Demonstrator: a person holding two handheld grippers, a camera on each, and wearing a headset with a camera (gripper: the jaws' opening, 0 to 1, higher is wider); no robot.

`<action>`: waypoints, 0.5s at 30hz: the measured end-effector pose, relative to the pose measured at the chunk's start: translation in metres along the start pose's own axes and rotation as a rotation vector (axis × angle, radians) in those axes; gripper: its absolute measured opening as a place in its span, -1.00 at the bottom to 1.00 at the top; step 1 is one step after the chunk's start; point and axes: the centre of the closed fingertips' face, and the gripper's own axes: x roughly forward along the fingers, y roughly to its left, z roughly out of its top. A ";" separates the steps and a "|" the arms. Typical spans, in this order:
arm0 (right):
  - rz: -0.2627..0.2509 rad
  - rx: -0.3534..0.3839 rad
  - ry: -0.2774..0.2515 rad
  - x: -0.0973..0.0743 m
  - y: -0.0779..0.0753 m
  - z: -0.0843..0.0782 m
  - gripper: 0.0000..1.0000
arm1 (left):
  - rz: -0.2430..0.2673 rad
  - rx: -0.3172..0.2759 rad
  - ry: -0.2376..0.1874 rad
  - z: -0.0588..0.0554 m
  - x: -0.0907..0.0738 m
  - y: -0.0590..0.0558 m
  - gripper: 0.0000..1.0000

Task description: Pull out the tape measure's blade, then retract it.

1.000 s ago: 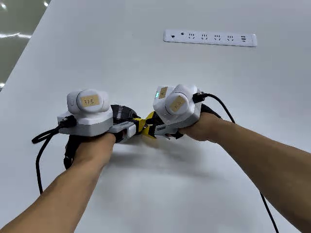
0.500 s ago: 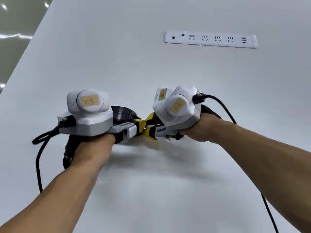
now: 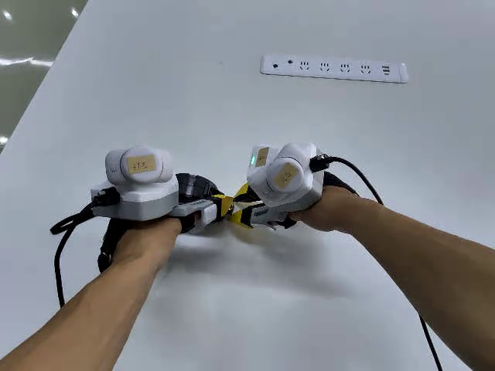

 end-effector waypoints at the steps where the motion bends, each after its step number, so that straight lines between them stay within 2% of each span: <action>1: -0.002 0.001 0.001 -0.001 0.000 0.000 -0.68 | 0.001 0.010 0.002 -0.001 0.000 0.000 0.30; 9: -0.010 0.009 0.000 -0.011 0.003 -0.007 -0.60 | -0.007 0.053 0.018 -0.007 -0.004 -0.001 0.32; 15: -0.023 0.032 -0.009 -0.022 0.006 -0.013 -0.52 | -0.026 0.079 0.014 -0.009 -0.010 -0.003 0.38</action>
